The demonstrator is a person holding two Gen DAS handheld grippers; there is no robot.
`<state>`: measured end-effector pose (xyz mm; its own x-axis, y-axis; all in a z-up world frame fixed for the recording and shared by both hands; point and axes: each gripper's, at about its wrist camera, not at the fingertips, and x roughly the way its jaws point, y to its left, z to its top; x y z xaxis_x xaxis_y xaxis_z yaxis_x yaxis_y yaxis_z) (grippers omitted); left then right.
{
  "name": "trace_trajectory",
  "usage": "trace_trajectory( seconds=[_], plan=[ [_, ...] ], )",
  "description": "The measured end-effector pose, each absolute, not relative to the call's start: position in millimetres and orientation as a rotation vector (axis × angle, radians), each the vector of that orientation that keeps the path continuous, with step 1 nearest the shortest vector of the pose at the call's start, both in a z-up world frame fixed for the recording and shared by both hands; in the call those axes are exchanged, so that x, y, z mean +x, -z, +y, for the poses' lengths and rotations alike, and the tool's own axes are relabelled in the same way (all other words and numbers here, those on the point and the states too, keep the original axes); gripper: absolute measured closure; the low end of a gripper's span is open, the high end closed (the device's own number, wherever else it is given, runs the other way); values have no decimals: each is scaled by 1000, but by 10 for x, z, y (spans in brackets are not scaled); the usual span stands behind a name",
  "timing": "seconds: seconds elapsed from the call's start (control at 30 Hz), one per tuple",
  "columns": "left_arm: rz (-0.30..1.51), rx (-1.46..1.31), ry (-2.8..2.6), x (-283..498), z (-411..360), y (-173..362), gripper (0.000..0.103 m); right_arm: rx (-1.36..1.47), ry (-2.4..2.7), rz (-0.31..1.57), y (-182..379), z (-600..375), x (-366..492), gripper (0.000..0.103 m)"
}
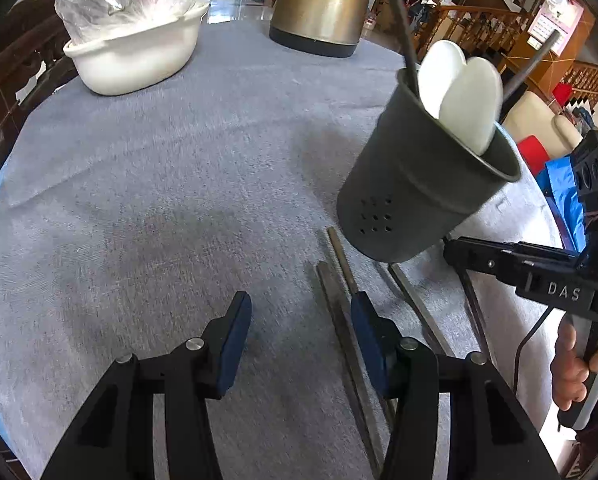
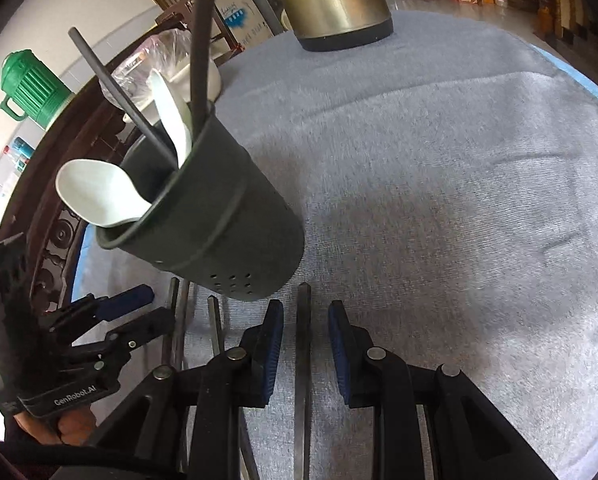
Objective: Organize utensils
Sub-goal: 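Close the right tool on a dark chopstick while the left tool grasps another, then lift both chopsticks and carry them above the grey holder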
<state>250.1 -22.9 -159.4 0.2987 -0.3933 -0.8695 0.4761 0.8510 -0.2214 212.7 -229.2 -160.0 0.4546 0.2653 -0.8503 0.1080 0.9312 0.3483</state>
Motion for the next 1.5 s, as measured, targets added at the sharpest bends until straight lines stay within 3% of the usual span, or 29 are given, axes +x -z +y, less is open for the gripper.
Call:
trace_trajectory(
  seconds=[0.2, 0.33, 0.63, 0.73, 0.8, 1.0, 1.5],
  plan=[
    [1142, 87, 588, 2646, -195, 1596, 54, 311, -89, 1118, 1631, -2187, 2196, 79],
    [1154, 111, 579, 2708, -250, 1542, 58, 269, -70, 1118, 1625, -2136, 2188, 91],
    [1200, 72, 571, 2838, -342, 1525, 60, 306, -57, 1143, 1637, -2165, 2199, 91],
    [1201, 48, 553, 2836, -312, 1529, 73, 270, -67, 1145, 1630, -2129, 2224, 92],
    [1213, 18, 552, 2849, -283, 1543, 86, 228, -59, 1134, 1618, -2092, 2224, 95],
    [1200, -34, 562, 2767, -212, 1547, 94, 265, -34, 1073, 1499, -2147, 2125, 95],
    [1045, -40, 537, 2308, 95, 1045, 96, 368, -45, 954, 1108, -2369, 1672, 97]
  ],
)
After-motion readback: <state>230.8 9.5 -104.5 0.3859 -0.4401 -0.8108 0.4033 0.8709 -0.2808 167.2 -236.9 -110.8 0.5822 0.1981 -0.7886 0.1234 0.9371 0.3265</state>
